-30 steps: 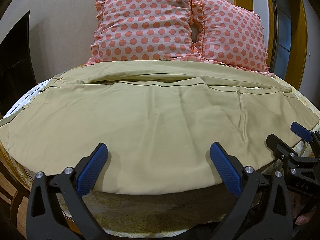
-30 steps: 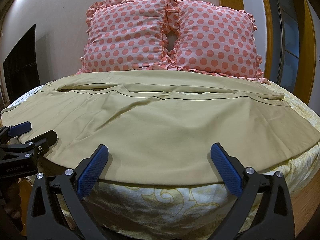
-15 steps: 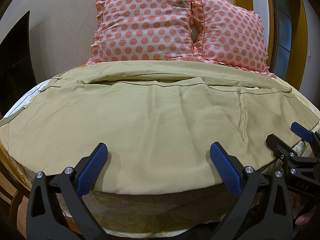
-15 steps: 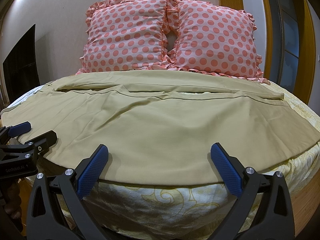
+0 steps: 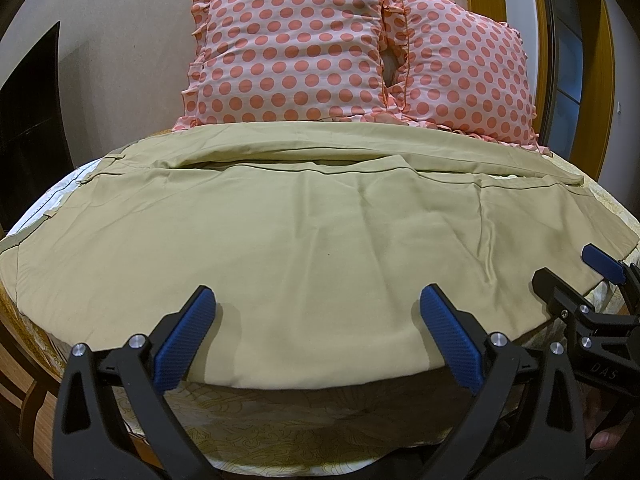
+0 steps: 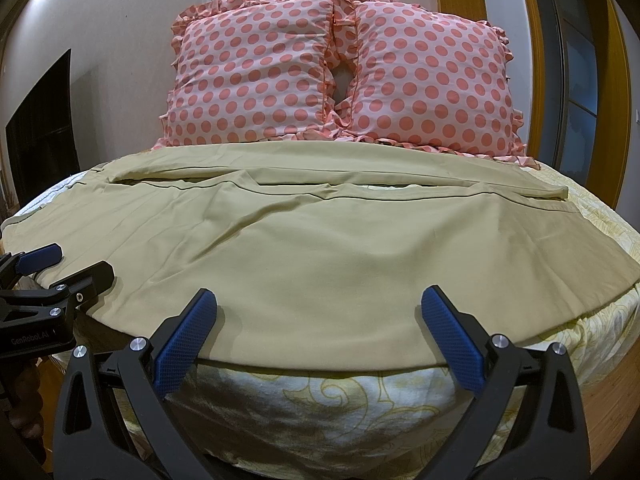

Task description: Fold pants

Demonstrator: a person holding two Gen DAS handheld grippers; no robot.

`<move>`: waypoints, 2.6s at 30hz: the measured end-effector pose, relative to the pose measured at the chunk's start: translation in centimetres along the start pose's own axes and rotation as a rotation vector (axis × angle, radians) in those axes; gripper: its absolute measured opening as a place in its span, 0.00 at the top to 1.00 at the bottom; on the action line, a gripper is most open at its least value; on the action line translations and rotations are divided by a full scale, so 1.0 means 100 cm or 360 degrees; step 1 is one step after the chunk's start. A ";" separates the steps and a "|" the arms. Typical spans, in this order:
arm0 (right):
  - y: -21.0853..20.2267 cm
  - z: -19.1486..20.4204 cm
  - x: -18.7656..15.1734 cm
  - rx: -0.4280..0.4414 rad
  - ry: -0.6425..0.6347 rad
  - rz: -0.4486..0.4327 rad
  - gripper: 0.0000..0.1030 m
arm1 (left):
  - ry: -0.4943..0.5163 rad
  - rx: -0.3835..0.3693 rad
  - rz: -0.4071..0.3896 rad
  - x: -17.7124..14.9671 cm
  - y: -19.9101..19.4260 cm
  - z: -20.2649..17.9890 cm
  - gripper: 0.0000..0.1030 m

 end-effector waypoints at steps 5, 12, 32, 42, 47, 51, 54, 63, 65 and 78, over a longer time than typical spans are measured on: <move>0.001 0.001 -0.004 0.0000 -0.0001 -0.0005 0.01 | 0.0000 0.0000 0.0000 0.000 0.000 0.000 0.02; 0.005 0.002 -0.005 0.0046 -0.0037 0.0044 0.01 | 0.0011 -0.0006 0.0010 0.000 0.000 0.000 0.02; 0.189 -0.301 0.210 -0.0353 0.1130 0.0613 0.25 | -0.0085 0.0022 -0.0082 0.119 -0.006 0.032 0.02; 0.248 -0.345 0.216 -0.0727 0.1082 0.0629 0.50 | -0.0115 -0.0010 0.0040 0.115 0.029 0.038 0.02; 0.226 -0.361 0.192 -0.0382 0.1194 0.0427 0.95 | -0.0144 -0.0045 0.0027 0.113 0.025 0.043 0.02; 0.166 -0.356 0.185 -0.0039 0.1220 0.0092 0.96 | -0.0167 -0.0051 0.0002 0.112 0.016 0.047 0.02; 0.101 -0.333 0.164 0.0209 0.1270 -0.0089 0.96 | -0.0187 -0.0051 -0.0019 0.113 0.009 0.051 0.02; 0.048 -0.278 0.041 0.0548 0.1560 0.0113 0.92 | -0.0244 -0.0084 -0.0038 0.129 -0.003 0.057 0.02; 0.054 -0.275 0.039 0.0589 0.1616 0.0166 0.69 | -0.0259 -0.0120 -0.0062 0.135 -0.008 0.061 0.02; 0.023 -0.302 0.059 0.0504 0.1480 -0.0171 0.99 | -0.0450 -0.0424 0.0044 0.198 0.038 0.106 0.02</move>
Point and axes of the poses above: each gripper's, at about its wrist camera, not at the fingertips, and y roughly the way its jaws point, z to its left, x to its top, the point moved 9 cm from there along y, roughly the way its jaws point, and after that the axes turned 15 degrees about z, right-handed, at the moved point
